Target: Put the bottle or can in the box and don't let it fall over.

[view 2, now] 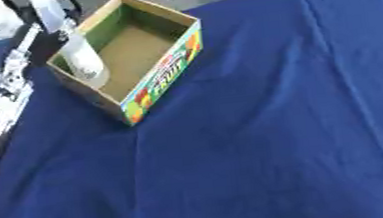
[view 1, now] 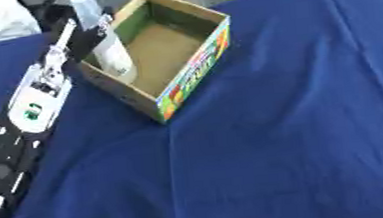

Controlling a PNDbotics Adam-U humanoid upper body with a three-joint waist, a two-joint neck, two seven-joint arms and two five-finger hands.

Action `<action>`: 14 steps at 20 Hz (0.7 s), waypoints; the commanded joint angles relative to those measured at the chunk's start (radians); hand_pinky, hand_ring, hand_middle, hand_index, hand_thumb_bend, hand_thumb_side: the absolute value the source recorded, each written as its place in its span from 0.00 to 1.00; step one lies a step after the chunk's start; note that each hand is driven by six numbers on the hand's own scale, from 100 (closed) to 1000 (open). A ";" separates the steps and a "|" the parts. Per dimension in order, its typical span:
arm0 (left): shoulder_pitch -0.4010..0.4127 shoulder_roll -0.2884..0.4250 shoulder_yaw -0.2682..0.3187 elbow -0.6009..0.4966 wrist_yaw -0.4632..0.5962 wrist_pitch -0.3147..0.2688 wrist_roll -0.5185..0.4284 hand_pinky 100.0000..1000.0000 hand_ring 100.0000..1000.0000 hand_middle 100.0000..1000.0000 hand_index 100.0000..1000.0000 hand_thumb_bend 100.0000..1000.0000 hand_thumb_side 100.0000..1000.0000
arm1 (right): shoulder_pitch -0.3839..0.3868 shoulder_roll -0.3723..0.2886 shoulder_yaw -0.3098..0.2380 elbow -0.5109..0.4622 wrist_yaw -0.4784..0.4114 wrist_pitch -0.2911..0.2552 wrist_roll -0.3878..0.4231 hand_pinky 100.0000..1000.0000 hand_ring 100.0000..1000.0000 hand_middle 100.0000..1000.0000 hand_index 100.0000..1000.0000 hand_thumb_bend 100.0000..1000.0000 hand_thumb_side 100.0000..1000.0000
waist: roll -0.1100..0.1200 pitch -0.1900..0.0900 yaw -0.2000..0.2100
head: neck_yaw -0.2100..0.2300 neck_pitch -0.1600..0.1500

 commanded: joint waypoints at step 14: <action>0.068 0.066 0.036 -0.136 -0.035 0.072 -0.066 1.00 1.00 1.00 0.98 0.17 0.76 | 0.001 -0.034 -0.015 -0.016 -0.002 0.002 -0.010 1.00 0.94 1.00 0.96 0.00 0.41 | 0.001 -0.046 0.017 | -0.015 0.012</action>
